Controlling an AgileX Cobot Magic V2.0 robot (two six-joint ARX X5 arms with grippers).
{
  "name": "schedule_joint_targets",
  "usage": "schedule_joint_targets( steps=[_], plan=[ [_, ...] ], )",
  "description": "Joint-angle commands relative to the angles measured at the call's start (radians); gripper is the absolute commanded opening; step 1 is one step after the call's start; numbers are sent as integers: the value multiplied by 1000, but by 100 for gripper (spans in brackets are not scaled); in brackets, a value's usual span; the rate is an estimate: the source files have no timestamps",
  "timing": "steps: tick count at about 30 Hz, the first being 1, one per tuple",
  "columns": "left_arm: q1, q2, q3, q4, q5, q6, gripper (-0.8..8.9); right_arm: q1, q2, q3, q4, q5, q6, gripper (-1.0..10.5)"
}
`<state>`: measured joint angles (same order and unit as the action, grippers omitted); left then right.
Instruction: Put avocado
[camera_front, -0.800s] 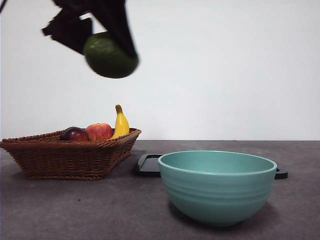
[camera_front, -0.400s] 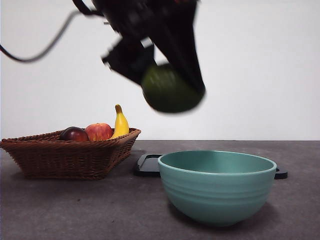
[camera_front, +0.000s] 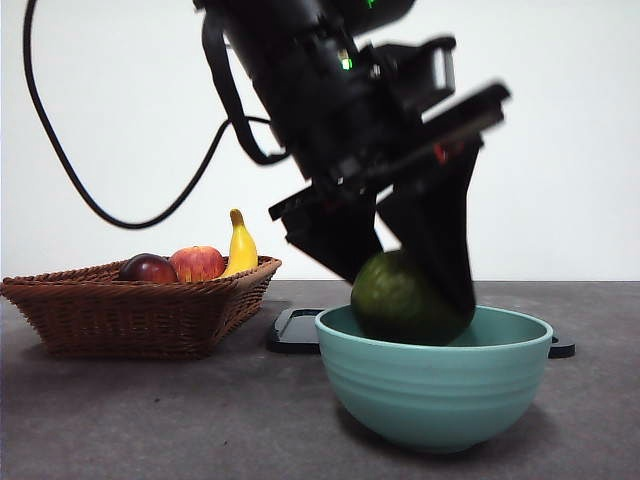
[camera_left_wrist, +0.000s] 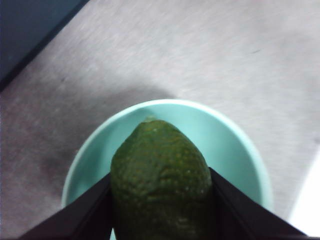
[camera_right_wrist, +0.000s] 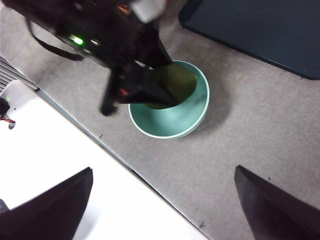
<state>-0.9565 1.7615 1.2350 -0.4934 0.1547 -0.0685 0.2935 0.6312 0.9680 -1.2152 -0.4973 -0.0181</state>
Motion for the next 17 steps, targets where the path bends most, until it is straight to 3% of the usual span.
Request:
schedule_joint_targets(
  steps=[1,7,12,17],
  plan=[
    [-14,37,17,16,-7,15,176,5,8,19,10,1,7,454],
    [-21,71,17,23,-8,32,187,5,8,19,10,1,7,454],
    [-33,91,17,21,-8,32,285,5,8,19,10,1,7,454],
    [-40,91,17,21,-8,29,319,4,8,19,10,1,7,454]
  ],
)
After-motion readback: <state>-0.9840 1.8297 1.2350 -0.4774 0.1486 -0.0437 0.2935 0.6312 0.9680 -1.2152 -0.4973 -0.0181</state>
